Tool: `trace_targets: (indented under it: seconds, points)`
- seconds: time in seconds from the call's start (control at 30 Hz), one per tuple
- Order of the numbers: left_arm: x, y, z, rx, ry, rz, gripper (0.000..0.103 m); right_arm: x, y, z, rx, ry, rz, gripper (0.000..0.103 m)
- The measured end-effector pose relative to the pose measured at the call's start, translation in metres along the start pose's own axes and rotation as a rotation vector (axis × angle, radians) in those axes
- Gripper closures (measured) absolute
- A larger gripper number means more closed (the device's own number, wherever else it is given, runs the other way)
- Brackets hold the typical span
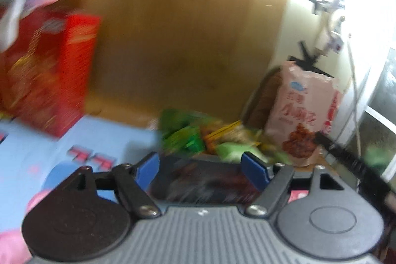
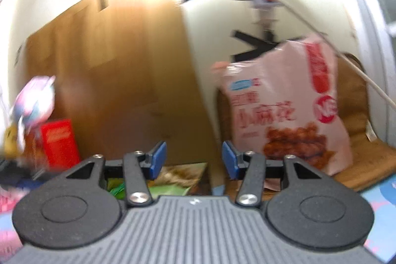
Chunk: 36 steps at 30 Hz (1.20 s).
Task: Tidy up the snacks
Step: 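Lower the green cake packet into the tin box and release, then reach the left tool to the pink UNA box and close on it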
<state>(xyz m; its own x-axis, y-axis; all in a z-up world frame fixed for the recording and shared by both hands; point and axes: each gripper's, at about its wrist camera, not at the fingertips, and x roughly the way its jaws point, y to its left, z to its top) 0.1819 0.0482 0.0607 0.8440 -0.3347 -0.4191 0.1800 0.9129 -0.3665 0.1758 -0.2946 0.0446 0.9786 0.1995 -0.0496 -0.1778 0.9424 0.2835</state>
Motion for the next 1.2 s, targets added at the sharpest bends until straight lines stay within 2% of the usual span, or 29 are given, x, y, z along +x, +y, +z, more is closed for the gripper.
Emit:
trace_targets:
  seconds: [0.13,0.23,0.27,0.37,0.6,0.73,0.8,0.87,0.93,1.03,1.13,1.2]
  points:
    - [-0.014,0.04,-0.024,-0.141,0.052,0.056,0.027,0.01,-0.029,0.003,0.165,0.055,-0.043,0.05]
    - [-0.012,0.062,-0.046,-0.181,0.091,0.123,0.028,0.013,-0.043,0.002,0.241,0.091,-0.029,0.05]
    - [-0.013,0.067,-0.054,-0.183,0.081,0.124,0.03,0.014,-0.045,0.003,0.25,0.101,-0.024,0.05]
    - [-0.015,0.073,-0.053,-0.224,0.061,0.111,0.028,0.019,-0.051,0.002,0.286,0.128,-0.029,0.05]
    - [-0.012,0.075,-0.053,-0.225,0.054,0.088,0.028,0.033,-0.064,-0.006,0.351,0.212,-0.04,0.05]
    - [-0.012,0.066,-0.055,-0.178,0.062,0.117,0.028,0.04,-0.07,-0.02,0.384,0.27,-0.104,0.05]
    - [-0.011,0.063,-0.055,-0.155,0.066,0.119,0.028,0.045,-0.079,-0.033,0.46,0.34,-0.137,0.05]
    - [-0.01,0.063,-0.054,-0.151,0.071,0.11,0.028,0.037,-0.091,-0.037,0.583,0.327,-0.135,0.051]
    - [-0.008,0.064,-0.054,-0.161,0.081,0.098,0.028,0.027,-0.096,-0.043,0.659,0.326,-0.112,0.056]
    - [-0.003,0.065,-0.051,-0.193,0.086,0.053,0.027,0.016,-0.079,-0.048,0.613,0.355,-0.083,0.06]
    - [0.012,0.06,-0.048,-0.231,0.104,-0.013,0.026,0.013,-0.044,-0.054,0.512,0.436,-0.022,0.059]
    - [0.024,0.048,-0.047,-0.218,0.122,-0.037,0.026,0.014,-0.02,-0.058,0.43,0.487,0.027,0.058]
